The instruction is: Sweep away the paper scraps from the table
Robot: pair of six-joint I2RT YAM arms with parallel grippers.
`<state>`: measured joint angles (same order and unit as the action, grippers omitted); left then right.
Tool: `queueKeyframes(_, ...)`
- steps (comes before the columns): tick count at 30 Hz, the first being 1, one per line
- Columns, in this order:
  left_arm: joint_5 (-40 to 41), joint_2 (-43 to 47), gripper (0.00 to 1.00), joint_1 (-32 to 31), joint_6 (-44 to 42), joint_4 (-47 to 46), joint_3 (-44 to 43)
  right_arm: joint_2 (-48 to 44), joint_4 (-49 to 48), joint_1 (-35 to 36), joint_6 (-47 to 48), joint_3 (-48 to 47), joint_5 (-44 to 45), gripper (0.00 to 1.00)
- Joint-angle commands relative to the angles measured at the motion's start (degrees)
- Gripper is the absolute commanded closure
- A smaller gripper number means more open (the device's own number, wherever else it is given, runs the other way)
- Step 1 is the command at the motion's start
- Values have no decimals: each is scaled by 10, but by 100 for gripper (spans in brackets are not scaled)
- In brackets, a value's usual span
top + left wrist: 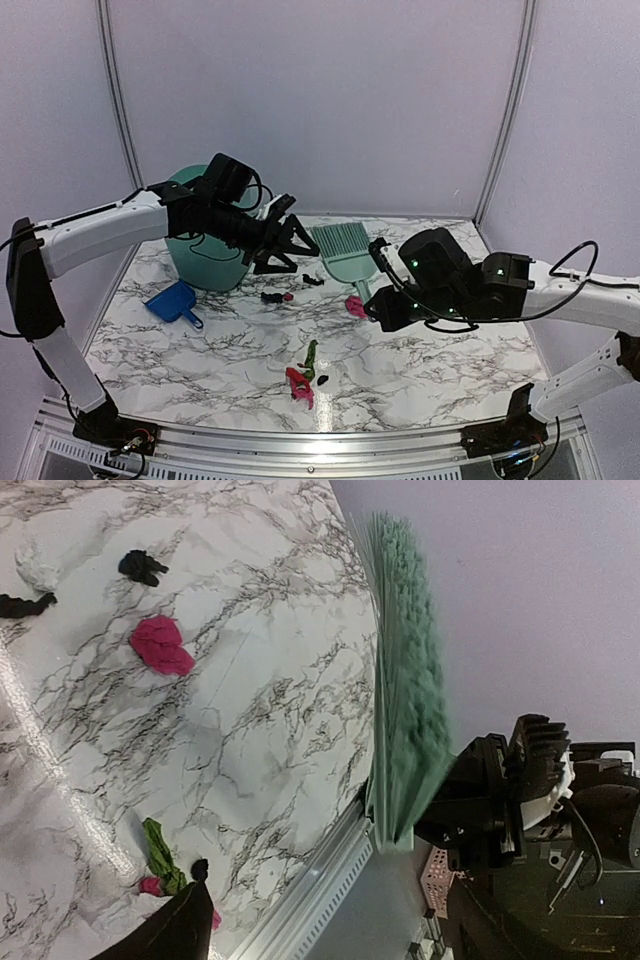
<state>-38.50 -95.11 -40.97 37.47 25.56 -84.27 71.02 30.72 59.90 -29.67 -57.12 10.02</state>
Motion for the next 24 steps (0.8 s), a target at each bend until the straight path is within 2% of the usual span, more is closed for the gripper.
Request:
queueKeyframes(1,-74,-46,20,-17,14,-30,-59,5,-29,5,38,-40,-21,100)
queueKeyframes(5,-81,-78,34,-33,17,-30,-92,12,-24,6,47,-52,-22,100)
queueKeyframes(7,-80,-83,47,-39,19,-32,-100,12,-22,6,48,-54,-21,100)
queueKeyframes(8,-79,-84,56,-40,19,-32,-102,11,-22,6,49,-53,-21,100)
queueKeyframes(9,-73,-84,82,-42,21,-33,-101,10,-23,6,49,-53,-21,100)
queueKeyframes(10,-71,-83,96,-42,22,-34,-99,9,-22,6,49,-52,-20,100)
queueKeyframes(11,-66,-81,100,-42,25,-34,-98,8,-21,6,48,-52,-17,100)
queueKeyframes(14,-50,-76,100,-42,34,-37,-105,2,-22,6,37,-61,-1,98)
queueKeyframes(15,-45,-74,100,-42,39,-39,-111,1,-16,6,24,-69,5,91)
queueKeyframes(18,-32,-70,100,-41,56,-55,-142,-8,-11,-11,-34,-87,-1,49)
queueKeyframes(20,-20,-64,100,-39,76,-78,-156,-28,-49,-28,-66,-79,-21,34)
queueKeyframes(22,-16,-59,100,-34,104,-113,-161,-59,-108,-42,-103,-60,-28,29)
queueKeyframes(24,-16,-54,100,-27,141,-160,-158,-100,-174,-56,-148,-36,-25,28)
